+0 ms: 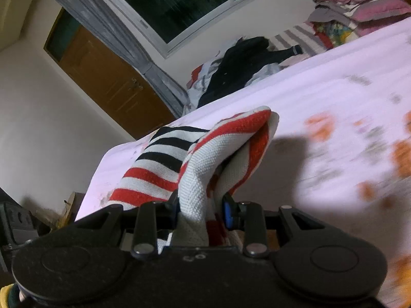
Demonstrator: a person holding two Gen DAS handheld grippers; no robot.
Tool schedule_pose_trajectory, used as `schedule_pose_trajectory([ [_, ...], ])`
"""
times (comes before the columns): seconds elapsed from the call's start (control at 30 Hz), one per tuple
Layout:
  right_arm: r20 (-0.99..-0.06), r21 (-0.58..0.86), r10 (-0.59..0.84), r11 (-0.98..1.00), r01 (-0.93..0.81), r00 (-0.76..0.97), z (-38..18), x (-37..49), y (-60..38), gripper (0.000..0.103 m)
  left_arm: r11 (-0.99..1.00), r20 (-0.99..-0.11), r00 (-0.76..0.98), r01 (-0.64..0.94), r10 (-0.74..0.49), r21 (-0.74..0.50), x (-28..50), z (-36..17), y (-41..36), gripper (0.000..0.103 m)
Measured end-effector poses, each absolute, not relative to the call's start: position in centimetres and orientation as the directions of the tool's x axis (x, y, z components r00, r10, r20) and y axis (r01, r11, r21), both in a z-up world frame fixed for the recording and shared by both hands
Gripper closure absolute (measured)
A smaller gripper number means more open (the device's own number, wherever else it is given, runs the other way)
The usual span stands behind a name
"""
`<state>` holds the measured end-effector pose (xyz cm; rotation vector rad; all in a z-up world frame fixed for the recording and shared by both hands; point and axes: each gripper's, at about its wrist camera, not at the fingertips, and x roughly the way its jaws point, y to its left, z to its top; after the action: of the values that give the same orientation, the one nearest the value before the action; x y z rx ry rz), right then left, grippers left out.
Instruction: Fold small clothes
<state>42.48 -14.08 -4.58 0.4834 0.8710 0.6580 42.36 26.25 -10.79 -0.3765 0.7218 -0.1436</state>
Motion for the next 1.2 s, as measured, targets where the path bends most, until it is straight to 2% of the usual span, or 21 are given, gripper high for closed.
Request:
schedule_pose_trajectory([
  [0.2,-0.550,0.608,0.697,0.712,-0.352,0.459,-6.1,42.3,-6.3,0.072,0.931,-0.623,0.750,-0.024,-0.223,-0.363,42.8,-12.8,33.2,0.052],
  [0.33,-0.578,0.591,0.680,0.730,-0.343,0.452,-7.8,42.6,-3.9,0.072,0.936,-0.606,0.772,-0.044,-0.189,-0.349,43.1,-14.1,36.5,0.063],
  [0.43,-0.590,0.587,0.668,0.741,-0.327,0.453,-8.8,42.7,-3.8,0.072,0.936,-0.632,0.755,-0.073,-0.173,-0.344,43.3,-15.5,38.0,0.063],
  [0.7,-0.653,0.563,0.610,0.787,-0.251,0.448,-10.8,42.2,-6.1,0.058,0.932,-0.639,0.745,-0.067,-0.190,-0.356,43.5,-16.5,37.2,0.063],
  [1.0,-0.627,0.507,0.564,0.819,-0.267,0.538,-7.0,43.5,-5.6,0.056,0.925,-0.619,0.768,-0.099,-0.163,-0.366,44.6,-15.6,37.1,0.063],
  [1.07,-0.640,0.457,0.532,0.843,-0.282,0.554,-6.8,44.3,-4.3,0.058,0.932,-0.624,0.766,-0.099,-0.152,-0.350,45.2,-15.7,36.8,0.063],
  [1.2,-0.698,0.372,0.451,0.892,-0.257,0.557,-8.3,45.9,-2.4,0.075,0.938,-0.645,0.751,-0.110,-0.138,-0.328,46.2,-16.5,36.4,0.063],
])
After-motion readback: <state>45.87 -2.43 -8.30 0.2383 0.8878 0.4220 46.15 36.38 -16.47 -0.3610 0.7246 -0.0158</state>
